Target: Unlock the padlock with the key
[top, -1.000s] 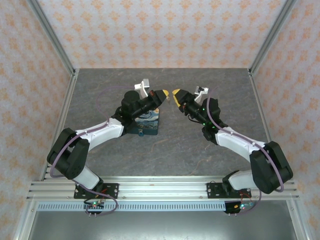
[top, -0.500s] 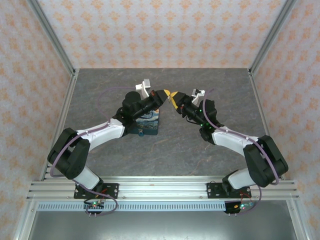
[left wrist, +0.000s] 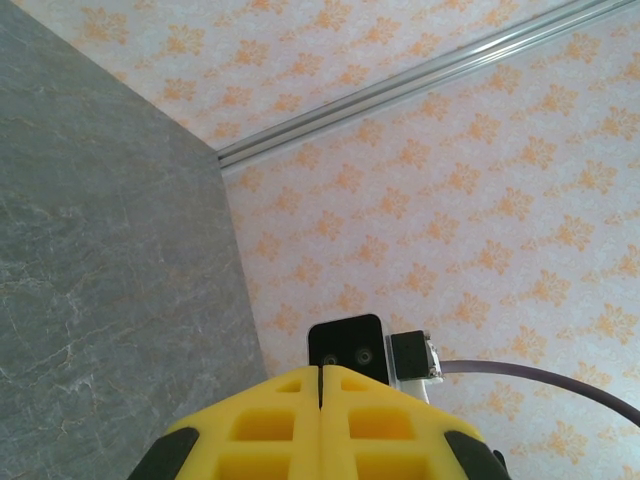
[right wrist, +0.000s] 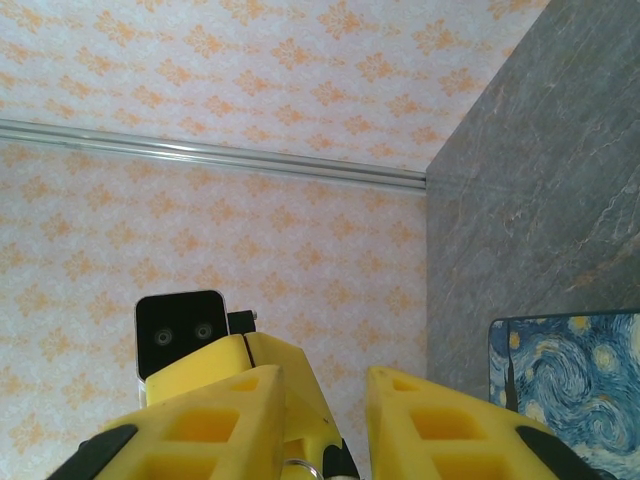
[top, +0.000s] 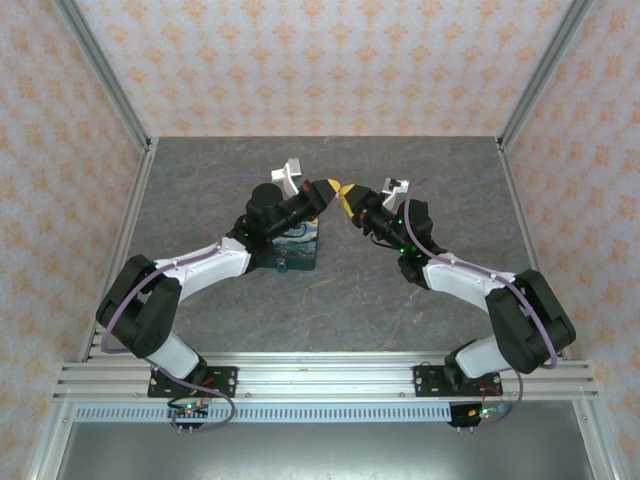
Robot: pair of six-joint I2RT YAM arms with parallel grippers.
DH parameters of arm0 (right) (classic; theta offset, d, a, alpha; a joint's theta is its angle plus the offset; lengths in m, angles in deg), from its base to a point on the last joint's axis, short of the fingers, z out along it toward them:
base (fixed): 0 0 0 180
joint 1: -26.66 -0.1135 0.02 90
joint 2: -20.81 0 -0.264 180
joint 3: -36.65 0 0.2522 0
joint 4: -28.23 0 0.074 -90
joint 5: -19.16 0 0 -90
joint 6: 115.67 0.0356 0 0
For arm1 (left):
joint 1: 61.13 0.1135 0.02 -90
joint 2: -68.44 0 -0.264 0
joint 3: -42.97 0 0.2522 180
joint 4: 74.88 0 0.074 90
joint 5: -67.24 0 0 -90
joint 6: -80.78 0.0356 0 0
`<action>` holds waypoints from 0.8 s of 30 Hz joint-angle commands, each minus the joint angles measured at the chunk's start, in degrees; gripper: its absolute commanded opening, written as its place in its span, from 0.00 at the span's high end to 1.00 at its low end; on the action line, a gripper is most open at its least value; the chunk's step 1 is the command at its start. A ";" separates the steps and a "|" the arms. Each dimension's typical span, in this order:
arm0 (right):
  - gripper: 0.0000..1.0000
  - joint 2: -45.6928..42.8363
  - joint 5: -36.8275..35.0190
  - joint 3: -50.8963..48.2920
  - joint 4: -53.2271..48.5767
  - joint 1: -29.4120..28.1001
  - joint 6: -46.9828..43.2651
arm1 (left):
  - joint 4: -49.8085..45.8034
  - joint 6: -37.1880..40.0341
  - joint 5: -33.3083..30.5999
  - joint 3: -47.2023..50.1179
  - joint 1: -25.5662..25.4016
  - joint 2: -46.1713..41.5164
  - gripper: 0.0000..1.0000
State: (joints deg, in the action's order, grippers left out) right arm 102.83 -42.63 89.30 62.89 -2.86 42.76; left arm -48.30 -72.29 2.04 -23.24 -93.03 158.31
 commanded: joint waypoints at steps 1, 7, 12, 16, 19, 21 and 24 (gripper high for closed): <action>0.73 -1.84 1.06 -0.12 3.34 -1.29 0.13 | 0.27 0.38 -0.89 -1.39 -0.71 1.01 1.00; 0.75 -2.63 0.77 -0.79 3.21 -1.32 0.14 | 0.09 0.47 -1.30 -1.26 -0.86 1.05 1.00; 0.73 -4.55 -1.31 -2.45 2.51 -1.20 -0.35 | -0.61 0.92 -1.42 -0.97 -0.86 0.84 1.00; 0.72 -5.64 -1.86 -2.95 2.20 -0.91 -0.54 | -0.74 0.97 -1.51 -0.74 -0.81 0.71 1.00; 0.73 -5.77 -1.55 -2.87 2.20 -0.92 -0.66 | -0.79 1.02 -1.55 -0.80 -0.85 0.75 1.00; 0.73 -5.75 -1.49 -2.86 2.24 -0.91 -0.66 | -0.79 1.00 -1.59 -0.80 -0.84 0.80 1.00; 0.73 -5.48 -1.23 -2.70 2.19 -0.91 -0.58 | -0.77 0.90 -1.54 -0.76 -0.83 0.92 1.00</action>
State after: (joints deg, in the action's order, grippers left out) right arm 98.30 -44.45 86.28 62.79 -3.56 42.69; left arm -48.98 -72.20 1.62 -23.24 -93.77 158.61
